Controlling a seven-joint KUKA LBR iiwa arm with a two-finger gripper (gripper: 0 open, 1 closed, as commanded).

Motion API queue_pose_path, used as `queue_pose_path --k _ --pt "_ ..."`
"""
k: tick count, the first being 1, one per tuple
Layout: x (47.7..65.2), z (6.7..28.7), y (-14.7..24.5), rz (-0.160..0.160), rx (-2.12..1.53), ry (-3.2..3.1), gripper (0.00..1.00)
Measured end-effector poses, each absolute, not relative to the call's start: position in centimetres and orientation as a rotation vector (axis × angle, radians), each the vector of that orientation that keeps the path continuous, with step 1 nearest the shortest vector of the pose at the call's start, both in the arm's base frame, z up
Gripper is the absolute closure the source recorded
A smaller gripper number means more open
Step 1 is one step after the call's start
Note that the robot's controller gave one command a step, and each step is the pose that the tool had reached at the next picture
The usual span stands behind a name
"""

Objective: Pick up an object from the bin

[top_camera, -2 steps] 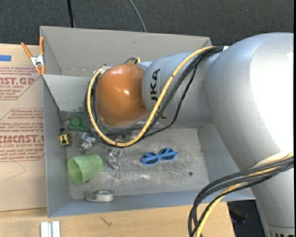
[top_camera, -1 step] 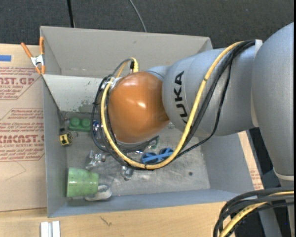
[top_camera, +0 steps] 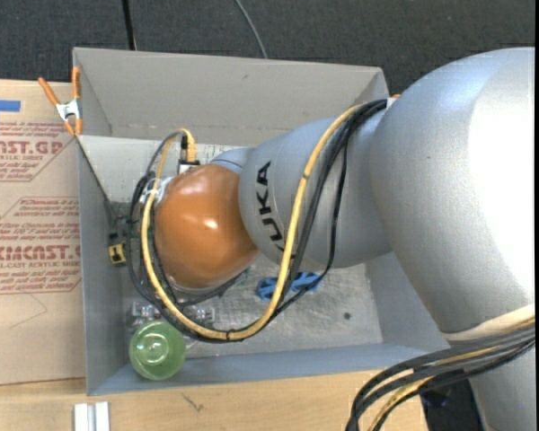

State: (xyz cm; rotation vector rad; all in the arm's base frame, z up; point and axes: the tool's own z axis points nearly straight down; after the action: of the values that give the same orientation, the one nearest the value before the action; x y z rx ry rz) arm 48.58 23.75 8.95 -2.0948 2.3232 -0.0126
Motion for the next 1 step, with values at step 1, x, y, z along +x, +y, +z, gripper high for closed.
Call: queue_pose_path --k 1 --pt "48.8 9.23 23.67 -0.016 -2.088 2.326 1.0"
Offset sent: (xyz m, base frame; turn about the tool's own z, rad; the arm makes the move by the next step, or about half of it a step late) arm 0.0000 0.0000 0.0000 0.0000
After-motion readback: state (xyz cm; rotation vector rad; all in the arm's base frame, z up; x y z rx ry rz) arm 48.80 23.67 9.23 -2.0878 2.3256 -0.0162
